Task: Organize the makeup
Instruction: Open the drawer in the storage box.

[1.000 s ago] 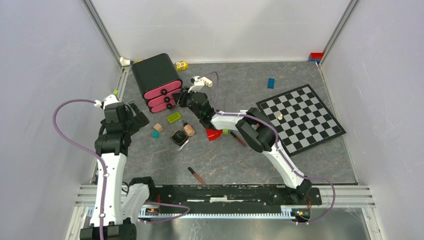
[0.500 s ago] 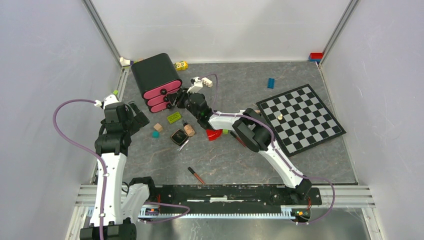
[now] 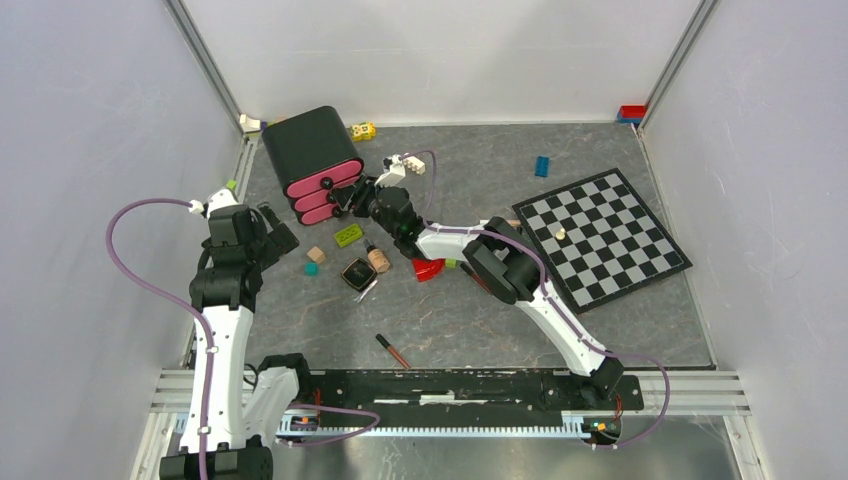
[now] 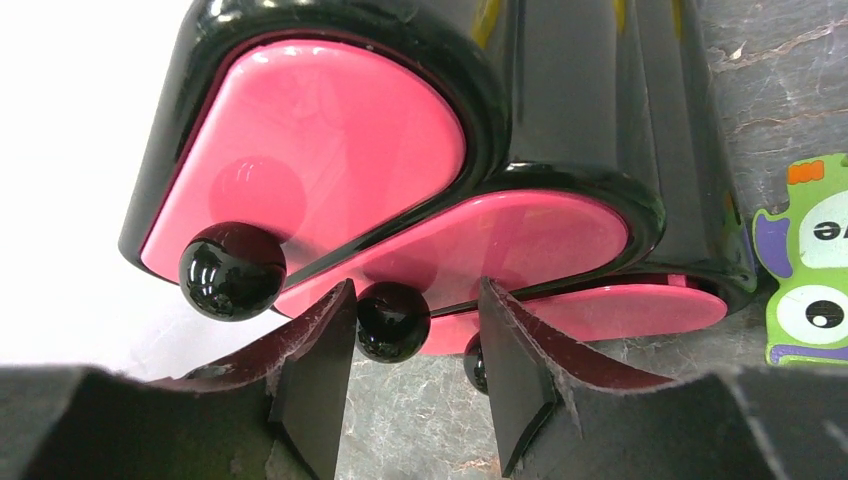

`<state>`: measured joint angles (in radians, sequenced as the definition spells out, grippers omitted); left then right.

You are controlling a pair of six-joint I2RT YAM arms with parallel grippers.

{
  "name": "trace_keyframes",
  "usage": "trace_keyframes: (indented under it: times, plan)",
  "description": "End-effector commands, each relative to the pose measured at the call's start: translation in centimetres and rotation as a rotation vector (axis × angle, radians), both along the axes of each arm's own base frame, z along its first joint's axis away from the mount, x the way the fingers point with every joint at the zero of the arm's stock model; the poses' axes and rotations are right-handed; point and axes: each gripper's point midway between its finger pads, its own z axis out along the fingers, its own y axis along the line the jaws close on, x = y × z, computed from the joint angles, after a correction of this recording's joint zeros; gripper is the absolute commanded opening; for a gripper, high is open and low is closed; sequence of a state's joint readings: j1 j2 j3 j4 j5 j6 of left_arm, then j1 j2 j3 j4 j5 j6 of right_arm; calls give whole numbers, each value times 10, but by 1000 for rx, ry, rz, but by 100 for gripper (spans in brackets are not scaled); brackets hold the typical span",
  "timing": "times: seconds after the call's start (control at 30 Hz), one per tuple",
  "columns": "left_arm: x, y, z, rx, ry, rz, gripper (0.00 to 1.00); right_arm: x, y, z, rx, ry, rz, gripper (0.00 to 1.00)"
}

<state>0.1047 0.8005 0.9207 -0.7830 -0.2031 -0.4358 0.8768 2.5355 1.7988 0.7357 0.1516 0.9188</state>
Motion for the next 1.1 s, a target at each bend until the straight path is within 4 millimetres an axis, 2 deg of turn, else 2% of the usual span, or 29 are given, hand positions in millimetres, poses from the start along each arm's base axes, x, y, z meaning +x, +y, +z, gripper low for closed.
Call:
trace_keyframes:
  times: [0.0,0.37,0.7,0.8,0.97,1.07]
  plan:
    - [6,0,9,13,-38,-12,100,0,8,-2,25,5,24,54]
    - [6,0,9,12,-38,-14,100,-4,15,-6,55,15,59,55]
    - [6,0,8,13,-37,-12,100,-6,16,3,93,-11,76,56]
    - [6,0,8,12,-37,-13,100,-4,17,1,91,-5,75,51]
    - [6,0,8,11,-37,-14,100,-4,17,0,96,1,78,33]
    - [6,0,8,12,-36,-13,100,-6,15,1,97,-3,82,29]
